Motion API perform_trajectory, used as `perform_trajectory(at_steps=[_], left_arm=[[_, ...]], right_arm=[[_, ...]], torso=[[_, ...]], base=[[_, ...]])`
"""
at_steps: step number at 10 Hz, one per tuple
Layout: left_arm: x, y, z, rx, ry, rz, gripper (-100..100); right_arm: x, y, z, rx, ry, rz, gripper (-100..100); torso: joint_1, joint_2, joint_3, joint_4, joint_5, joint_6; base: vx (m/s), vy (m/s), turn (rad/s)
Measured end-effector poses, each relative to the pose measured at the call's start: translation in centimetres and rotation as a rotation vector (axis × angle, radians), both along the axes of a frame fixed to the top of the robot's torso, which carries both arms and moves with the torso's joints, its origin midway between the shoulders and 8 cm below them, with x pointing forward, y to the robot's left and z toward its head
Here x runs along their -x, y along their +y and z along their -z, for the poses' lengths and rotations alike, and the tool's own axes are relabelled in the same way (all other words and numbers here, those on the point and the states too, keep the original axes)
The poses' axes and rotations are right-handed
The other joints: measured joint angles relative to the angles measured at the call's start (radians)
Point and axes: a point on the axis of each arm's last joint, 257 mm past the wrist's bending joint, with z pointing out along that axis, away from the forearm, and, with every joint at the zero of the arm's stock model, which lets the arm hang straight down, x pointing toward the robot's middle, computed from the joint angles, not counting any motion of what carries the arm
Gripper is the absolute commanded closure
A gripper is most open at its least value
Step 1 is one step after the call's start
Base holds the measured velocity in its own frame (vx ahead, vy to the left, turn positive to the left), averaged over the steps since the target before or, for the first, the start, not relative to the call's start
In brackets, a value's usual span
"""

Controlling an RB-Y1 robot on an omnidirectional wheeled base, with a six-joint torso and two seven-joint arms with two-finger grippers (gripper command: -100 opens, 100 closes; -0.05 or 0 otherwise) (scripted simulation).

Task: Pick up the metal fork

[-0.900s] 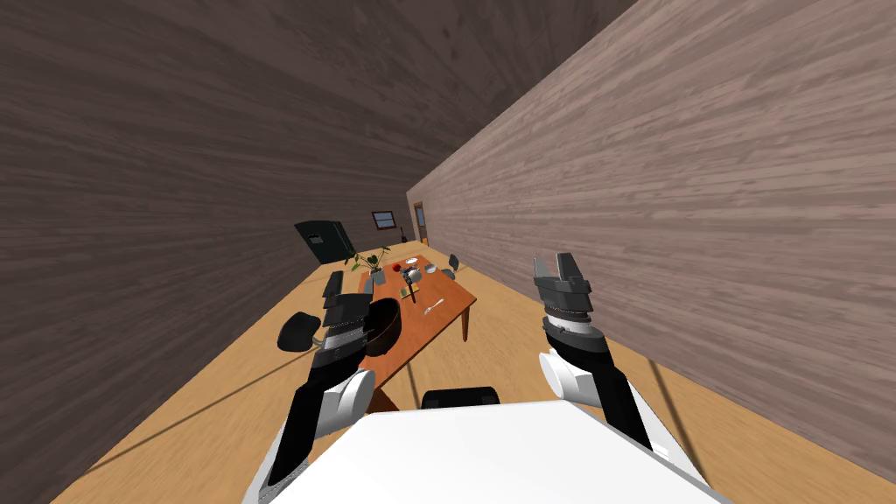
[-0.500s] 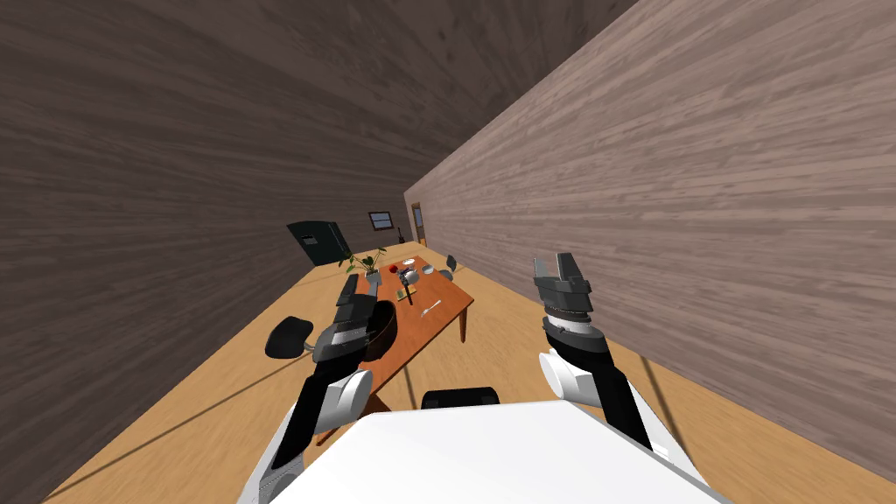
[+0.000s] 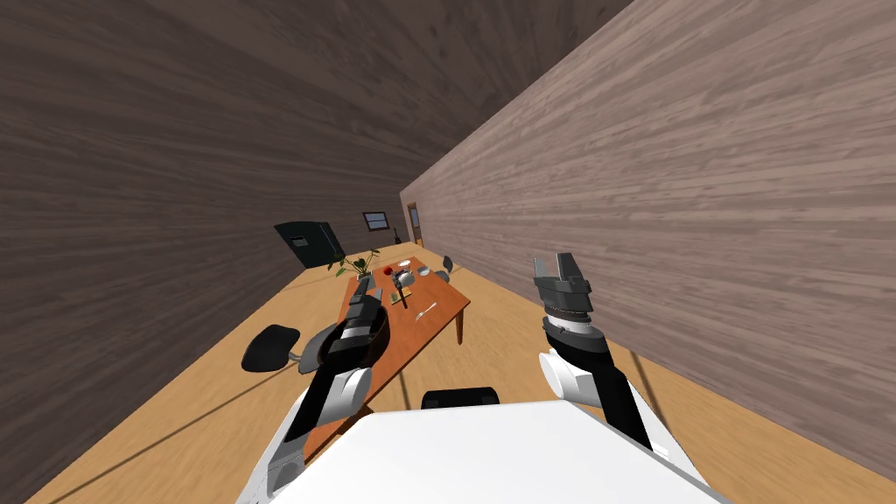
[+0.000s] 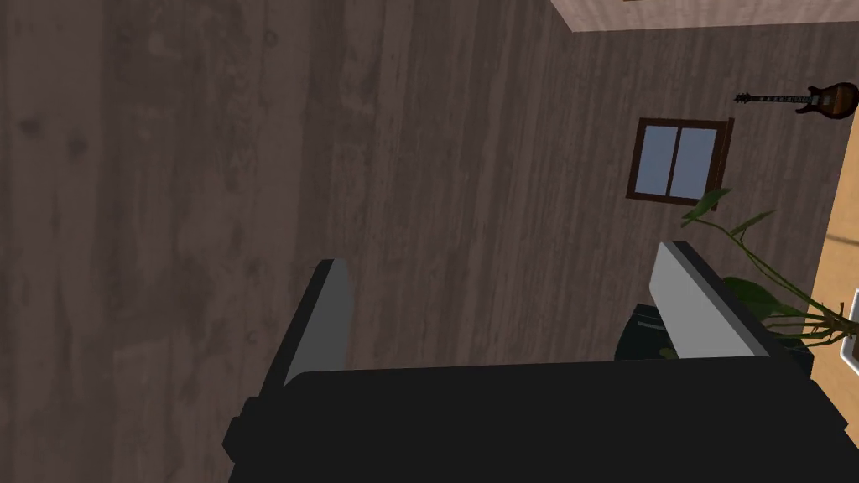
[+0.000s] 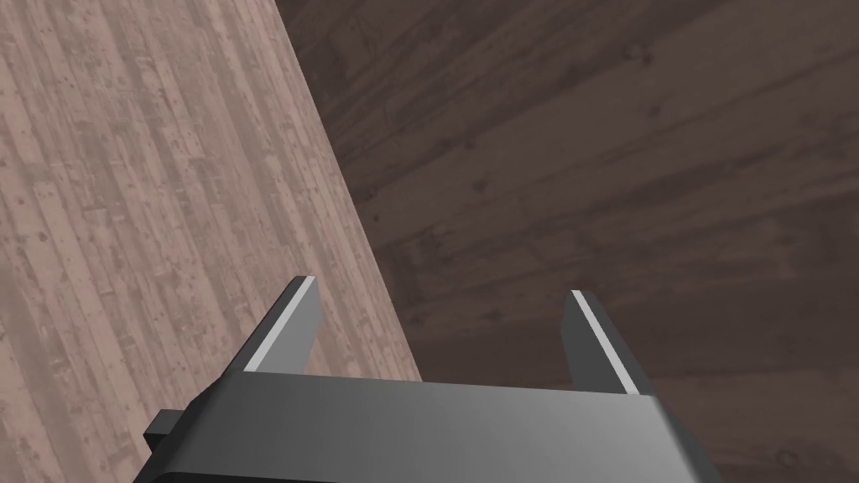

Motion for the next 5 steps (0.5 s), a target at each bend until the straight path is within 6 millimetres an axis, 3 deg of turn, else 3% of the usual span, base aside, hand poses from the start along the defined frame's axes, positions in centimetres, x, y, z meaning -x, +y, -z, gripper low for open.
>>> perform_trajectory(at_steps=[5], left_arm=[[-2.2,2.2,4.7,0.016,0.154,-0.023,-100]], right_arm=[[0.0,0.0,0.0,0.000,0.000,0.000,0]], torso=[[0.000,0.000,0.000,0.000,0.000,0.000]], base=[[0.040,-0.039,-0.060]])
